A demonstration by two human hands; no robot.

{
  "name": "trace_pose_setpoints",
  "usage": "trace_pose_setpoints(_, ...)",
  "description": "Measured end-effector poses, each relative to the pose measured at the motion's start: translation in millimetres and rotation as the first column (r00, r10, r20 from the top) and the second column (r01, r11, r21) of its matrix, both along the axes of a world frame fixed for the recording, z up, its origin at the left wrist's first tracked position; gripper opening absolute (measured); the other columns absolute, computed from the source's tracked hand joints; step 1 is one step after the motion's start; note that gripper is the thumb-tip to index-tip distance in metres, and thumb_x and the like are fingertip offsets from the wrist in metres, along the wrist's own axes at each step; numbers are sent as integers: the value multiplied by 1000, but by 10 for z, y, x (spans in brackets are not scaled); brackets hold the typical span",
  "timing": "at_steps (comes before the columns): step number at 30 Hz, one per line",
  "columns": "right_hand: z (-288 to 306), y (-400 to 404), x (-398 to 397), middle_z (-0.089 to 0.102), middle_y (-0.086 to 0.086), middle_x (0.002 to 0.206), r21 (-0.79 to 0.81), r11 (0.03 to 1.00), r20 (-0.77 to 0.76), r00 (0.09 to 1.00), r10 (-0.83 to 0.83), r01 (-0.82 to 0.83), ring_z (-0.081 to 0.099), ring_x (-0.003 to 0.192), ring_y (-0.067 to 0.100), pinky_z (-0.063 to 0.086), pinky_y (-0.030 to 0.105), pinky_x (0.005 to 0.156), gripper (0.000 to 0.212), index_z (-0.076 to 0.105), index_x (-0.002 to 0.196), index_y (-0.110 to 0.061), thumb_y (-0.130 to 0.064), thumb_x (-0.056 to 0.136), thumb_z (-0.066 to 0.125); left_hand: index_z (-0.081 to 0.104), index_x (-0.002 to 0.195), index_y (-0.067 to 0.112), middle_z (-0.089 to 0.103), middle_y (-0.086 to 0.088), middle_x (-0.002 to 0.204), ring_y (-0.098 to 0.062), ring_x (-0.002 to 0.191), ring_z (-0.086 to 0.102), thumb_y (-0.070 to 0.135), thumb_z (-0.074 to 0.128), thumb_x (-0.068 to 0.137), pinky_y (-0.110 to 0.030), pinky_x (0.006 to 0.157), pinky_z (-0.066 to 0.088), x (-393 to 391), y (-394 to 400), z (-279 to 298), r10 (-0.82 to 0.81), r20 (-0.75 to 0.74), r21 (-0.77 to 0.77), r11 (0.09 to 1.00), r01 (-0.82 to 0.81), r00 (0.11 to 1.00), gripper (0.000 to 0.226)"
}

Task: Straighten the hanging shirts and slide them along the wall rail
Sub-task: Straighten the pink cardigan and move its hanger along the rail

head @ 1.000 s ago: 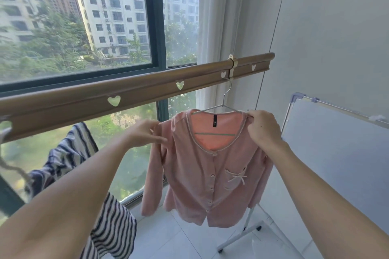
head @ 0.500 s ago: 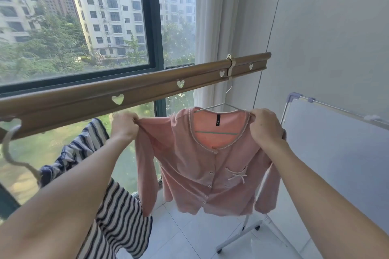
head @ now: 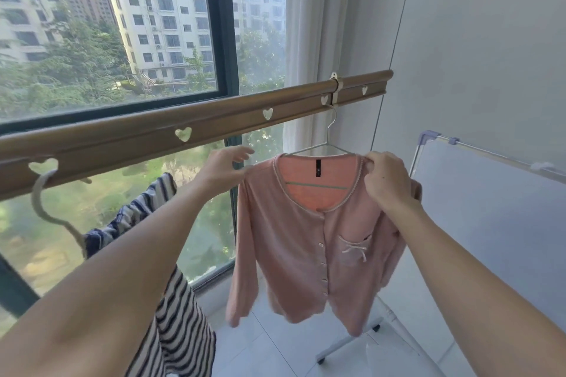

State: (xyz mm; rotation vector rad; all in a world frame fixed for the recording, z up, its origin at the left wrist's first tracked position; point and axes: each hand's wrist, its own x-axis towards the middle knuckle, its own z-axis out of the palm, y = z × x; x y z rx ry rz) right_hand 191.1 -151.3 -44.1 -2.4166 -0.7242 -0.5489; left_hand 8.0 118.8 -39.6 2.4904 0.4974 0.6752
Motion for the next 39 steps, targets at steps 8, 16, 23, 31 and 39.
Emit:
trace_pose_setpoints(8,18,-148,21,68,12,91,152,986,-32,996,80,-74,62,89,30,50,38,80,15,75,87,-11,-3,84,63,64,127,19,72,-2,106,-20,97,66,12,64,92,-35,90,51,479,-332,52,-50,-64,77,996,55,997,35)
trace_pose_setpoints(16,-74,-323,46,65,13,87,107,992,-50,996,79,-74,60,85,31,44,34,71,18,72,84,-7,4,83,59,73,111,24,69,-5,104,-25,98,62,27,65,92,-38,83,51,588,-333,77,102,-52,147,985,-93,993,21)
trace_pose_setpoints(23,-18,-373,12,65,12,89,62,981,-38,982,187,-184,59,88,28,49,39,79,35,76,102,-14,6,87,51,78,82,19,70,-2,93,-27,89,63,12,76,79,-36,78,51,608,-320,77,73,-17,121,990,-71,997,8)
trace_pose_setpoints(31,-57,-357,21,68,20,105,27,973,-89,969,229,-228,60,114,34,53,46,86,69,71,117,-30,12,70,42,72,89,19,67,1,83,-19,80,60,20,65,89,-28,72,43,597,-383,91,105,89,-156,984,-90,991,7)
trace_pose_setpoints(39,-60,-386,24,65,8,93,47,971,-101,966,238,-234,60,96,27,37,27,77,27,73,112,-19,-8,92,59,68,115,25,69,10,97,-9,94,65,33,65,92,-28,83,50,602,-561,306,-244,-17,-49,969,243,970,25)
